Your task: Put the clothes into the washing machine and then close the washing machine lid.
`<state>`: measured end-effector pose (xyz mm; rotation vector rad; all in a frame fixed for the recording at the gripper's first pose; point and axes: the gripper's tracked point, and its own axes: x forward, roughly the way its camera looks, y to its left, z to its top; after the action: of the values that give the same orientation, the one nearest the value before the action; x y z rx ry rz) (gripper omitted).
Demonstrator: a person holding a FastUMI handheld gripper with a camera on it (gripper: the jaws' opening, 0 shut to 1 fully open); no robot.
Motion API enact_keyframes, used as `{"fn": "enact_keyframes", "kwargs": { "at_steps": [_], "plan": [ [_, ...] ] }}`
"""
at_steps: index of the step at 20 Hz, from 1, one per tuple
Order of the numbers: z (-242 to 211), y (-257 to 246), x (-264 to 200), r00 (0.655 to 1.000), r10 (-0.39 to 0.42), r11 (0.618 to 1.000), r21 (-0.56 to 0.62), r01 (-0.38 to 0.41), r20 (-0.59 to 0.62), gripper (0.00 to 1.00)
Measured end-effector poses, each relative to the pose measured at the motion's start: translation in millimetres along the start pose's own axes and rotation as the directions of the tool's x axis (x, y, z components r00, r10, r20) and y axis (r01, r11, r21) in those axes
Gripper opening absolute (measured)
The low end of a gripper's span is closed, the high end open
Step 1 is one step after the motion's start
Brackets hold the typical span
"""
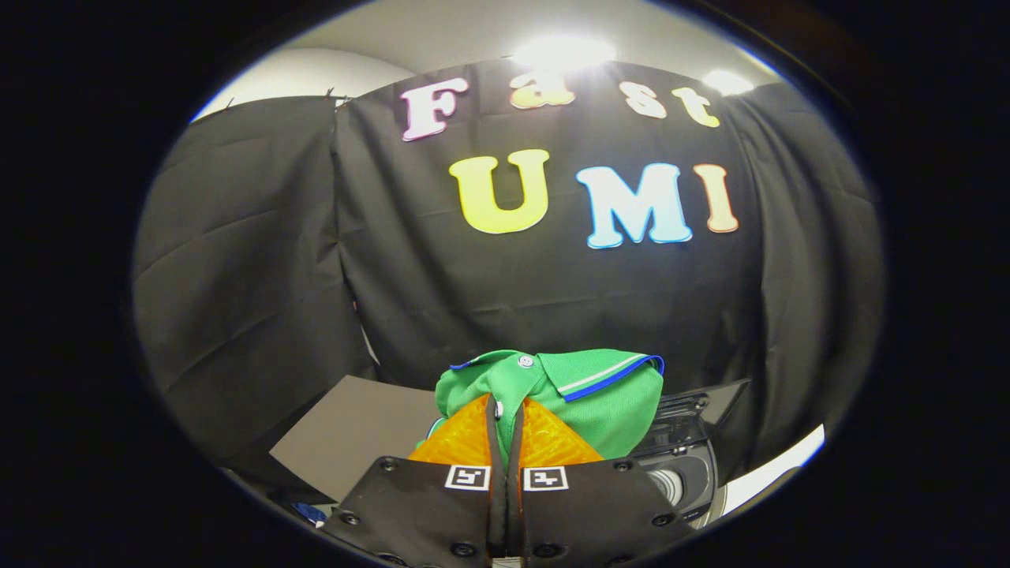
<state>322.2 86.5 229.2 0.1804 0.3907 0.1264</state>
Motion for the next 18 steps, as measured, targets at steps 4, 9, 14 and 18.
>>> {"fn": "enact_keyframes", "kwargs": {
  "at_steps": [4,9,14,18],
  "plan": [
    [3,-54,-5,0.998,-0.062,0.998,0.033,0.062,0.006,0.02],
    [3,-114,-12,0.991,-0.136,0.989,0.056,0.136,0.005,0.02],
    [-5,-153,-15,0.98,-0.197,0.979,0.058,0.197,-0.007,0.02],
    [-14,-172,-15,0.974,-0.227,0.972,0.06,0.228,-0.017,0.02]
  ]
}}
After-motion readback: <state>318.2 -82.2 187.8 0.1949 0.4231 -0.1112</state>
